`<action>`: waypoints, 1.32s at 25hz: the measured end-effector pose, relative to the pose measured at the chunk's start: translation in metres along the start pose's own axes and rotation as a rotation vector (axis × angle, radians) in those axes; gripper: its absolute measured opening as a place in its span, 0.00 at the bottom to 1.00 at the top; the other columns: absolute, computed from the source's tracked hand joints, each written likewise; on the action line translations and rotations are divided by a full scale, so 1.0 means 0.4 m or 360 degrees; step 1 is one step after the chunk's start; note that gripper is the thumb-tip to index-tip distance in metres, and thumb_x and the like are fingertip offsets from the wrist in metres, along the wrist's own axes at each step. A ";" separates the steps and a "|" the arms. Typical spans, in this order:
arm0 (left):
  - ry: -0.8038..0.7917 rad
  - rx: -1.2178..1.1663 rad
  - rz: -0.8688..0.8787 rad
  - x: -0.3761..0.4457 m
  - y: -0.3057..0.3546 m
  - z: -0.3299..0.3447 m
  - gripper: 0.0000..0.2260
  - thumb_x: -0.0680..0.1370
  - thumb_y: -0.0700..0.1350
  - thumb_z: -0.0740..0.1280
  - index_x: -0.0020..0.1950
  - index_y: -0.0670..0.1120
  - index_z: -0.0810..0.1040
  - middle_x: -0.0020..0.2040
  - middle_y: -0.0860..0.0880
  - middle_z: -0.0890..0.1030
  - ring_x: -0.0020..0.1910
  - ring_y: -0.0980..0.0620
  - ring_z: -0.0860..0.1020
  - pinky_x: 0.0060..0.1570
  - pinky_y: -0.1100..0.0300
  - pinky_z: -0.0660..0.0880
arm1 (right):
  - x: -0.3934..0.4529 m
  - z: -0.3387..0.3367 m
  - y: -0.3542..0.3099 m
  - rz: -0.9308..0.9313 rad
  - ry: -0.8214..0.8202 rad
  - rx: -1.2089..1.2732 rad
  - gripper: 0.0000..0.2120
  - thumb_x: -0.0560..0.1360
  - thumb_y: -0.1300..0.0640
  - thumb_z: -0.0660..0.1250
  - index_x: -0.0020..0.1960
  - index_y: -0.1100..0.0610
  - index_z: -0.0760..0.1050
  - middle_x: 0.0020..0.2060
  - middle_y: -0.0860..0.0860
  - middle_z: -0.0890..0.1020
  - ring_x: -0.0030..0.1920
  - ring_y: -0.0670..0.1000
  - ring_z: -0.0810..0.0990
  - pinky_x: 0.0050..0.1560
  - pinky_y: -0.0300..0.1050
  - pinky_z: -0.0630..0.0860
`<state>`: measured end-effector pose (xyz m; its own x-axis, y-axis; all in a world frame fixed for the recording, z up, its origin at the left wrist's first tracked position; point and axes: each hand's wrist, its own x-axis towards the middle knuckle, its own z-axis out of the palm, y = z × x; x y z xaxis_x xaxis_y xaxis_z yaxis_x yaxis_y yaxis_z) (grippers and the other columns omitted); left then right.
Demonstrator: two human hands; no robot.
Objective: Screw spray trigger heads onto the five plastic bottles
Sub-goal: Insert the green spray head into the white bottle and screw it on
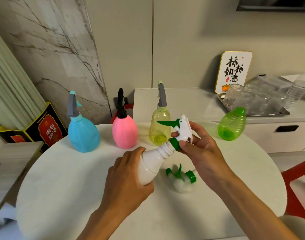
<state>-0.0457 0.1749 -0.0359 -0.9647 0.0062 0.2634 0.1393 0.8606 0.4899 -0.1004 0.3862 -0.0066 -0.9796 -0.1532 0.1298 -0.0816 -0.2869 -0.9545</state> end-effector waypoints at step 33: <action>-0.0231 -0.0267 -0.0099 -0.021 0.024 -0.015 0.32 0.57 0.57 0.71 0.59 0.65 0.65 0.49 0.60 0.75 0.46 0.56 0.75 0.44 0.54 0.77 | -0.015 0.018 -0.018 -0.0053 -0.0194 -0.0407 0.26 0.70 0.54 0.76 0.66 0.42 0.74 0.53 0.51 0.84 0.54 0.50 0.83 0.53 0.44 0.80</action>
<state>-0.0350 0.1800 -0.0284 -0.9929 0.0394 0.1119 0.1021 0.7648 0.6361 -0.0928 0.3825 0.0014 -0.9475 -0.2650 0.1789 -0.1723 -0.0481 -0.9839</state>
